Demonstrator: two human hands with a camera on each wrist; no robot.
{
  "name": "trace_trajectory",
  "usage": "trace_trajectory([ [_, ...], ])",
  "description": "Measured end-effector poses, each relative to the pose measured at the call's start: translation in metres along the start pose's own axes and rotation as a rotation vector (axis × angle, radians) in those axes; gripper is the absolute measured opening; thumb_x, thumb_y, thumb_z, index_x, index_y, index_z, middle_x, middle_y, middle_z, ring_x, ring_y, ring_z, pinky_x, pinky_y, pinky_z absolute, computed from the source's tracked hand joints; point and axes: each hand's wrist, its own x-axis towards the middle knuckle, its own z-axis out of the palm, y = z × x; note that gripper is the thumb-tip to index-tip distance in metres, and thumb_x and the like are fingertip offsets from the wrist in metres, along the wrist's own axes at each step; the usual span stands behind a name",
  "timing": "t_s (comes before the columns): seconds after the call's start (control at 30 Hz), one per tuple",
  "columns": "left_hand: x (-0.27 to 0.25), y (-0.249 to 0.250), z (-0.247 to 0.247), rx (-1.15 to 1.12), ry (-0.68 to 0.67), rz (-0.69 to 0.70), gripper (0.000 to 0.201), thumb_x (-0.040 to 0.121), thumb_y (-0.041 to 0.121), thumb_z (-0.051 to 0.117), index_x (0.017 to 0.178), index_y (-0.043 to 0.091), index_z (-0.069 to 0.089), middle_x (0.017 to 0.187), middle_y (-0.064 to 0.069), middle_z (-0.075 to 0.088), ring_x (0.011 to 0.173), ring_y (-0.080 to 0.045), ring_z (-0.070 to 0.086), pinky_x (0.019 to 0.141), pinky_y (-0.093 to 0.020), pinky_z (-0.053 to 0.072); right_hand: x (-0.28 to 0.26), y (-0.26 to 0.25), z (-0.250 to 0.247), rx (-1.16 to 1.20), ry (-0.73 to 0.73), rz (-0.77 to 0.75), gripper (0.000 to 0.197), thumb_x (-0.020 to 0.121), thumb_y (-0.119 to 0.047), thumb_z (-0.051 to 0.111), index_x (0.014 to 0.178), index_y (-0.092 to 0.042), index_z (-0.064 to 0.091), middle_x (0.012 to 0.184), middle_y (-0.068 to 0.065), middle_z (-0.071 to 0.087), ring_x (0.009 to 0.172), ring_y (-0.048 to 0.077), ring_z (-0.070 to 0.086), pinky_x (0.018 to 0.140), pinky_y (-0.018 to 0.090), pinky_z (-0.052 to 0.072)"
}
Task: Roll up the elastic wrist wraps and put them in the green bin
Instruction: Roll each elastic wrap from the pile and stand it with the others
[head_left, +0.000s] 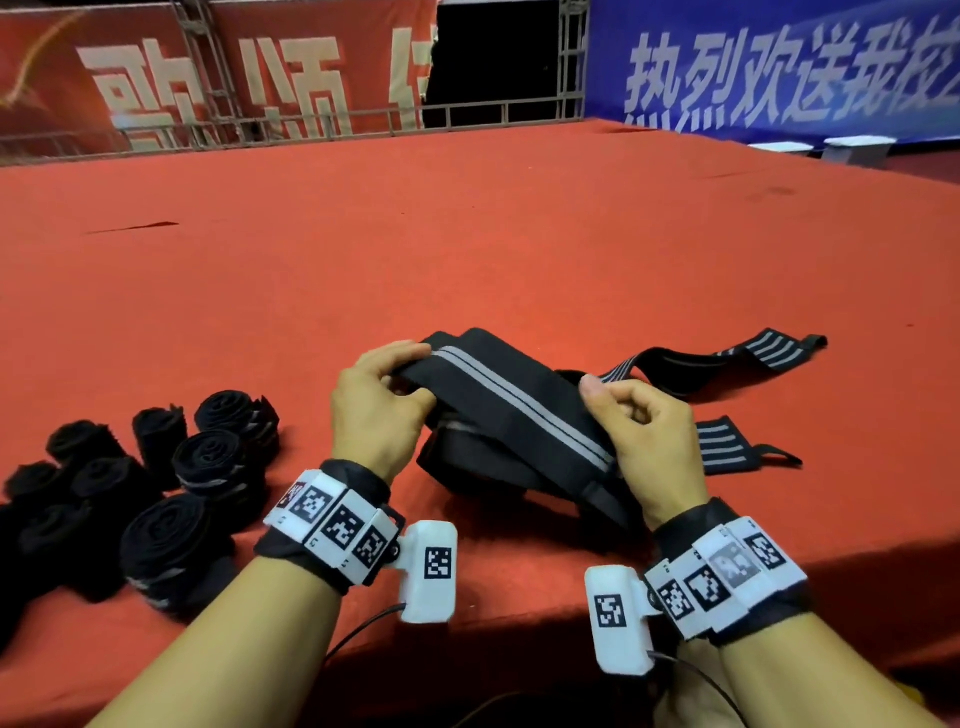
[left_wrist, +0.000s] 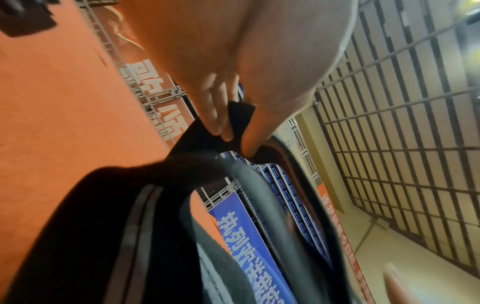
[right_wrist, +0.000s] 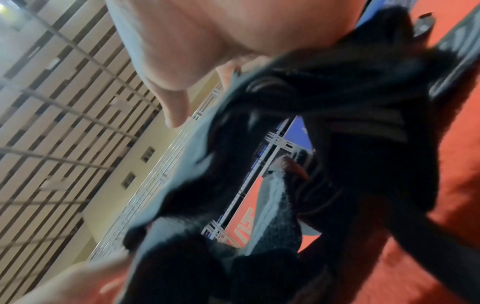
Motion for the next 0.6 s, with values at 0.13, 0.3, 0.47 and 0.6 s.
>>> trace_trajectory([
  [0.13,0.006,0.005,-0.012,-0.017,0.22,-0.049,0.024,0.084,0.003,0.067,0.083,0.026,0.073,0.107,0.007,0.074,0.086,0.004,0.063,0.09,-0.023,0.054,0.01,0.007,-0.013,-0.153,0.01,0.001,0.014,0.077,-0.028,0.086,0.086,-0.025,0.075,0.076,-0.005,0.055,0.072,0.007,0.051,0.076,0.036,0.044],
  [0.3,0.005,0.004,-0.011,0.004,0.177,-0.037,0.011,0.069,0.018,0.064,0.071,0.027,0.069,0.102,0.015,0.072,0.097,-0.013,0.068,0.092,-0.04,0.056,0.006,0.011,-0.004,-0.52,-0.067,0.015,0.044,0.065,-0.036,0.092,0.103,-0.037,0.069,0.109,-0.005,0.046,0.113,0.018,0.042,0.102,0.037,0.036],
  [0.47,-0.004,-0.001,-0.004,-0.026,0.064,-0.002,0.013,0.072,0.011,0.062,0.065,0.02,0.057,0.067,0.01,0.061,0.063,-0.01,0.051,0.061,-0.029,0.044,-0.006,0.002,0.023,-0.87,-0.217,-0.096,0.054,0.064,-0.047,0.085,0.113,-0.039,0.067,0.134,-0.011,0.043,0.136,0.022,0.03,0.118,0.049,0.01],
  [0.6,-0.009,-0.008,-0.003,0.121,-0.021,-0.027,0.023,0.079,0.0,0.061,0.077,0.02,0.049,0.061,0.012,0.049,0.056,-0.01,0.04,0.052,-0.027,0.035,-0.02,-0.01,0.046,-1.029,-0.321,-0.233,0.055,0.073,-0.038,0.075,0.125,-0.035,0.061,0.153,-0.004,0.03,0.14,0.025,0.029,0.113,0.043,0.001],
])
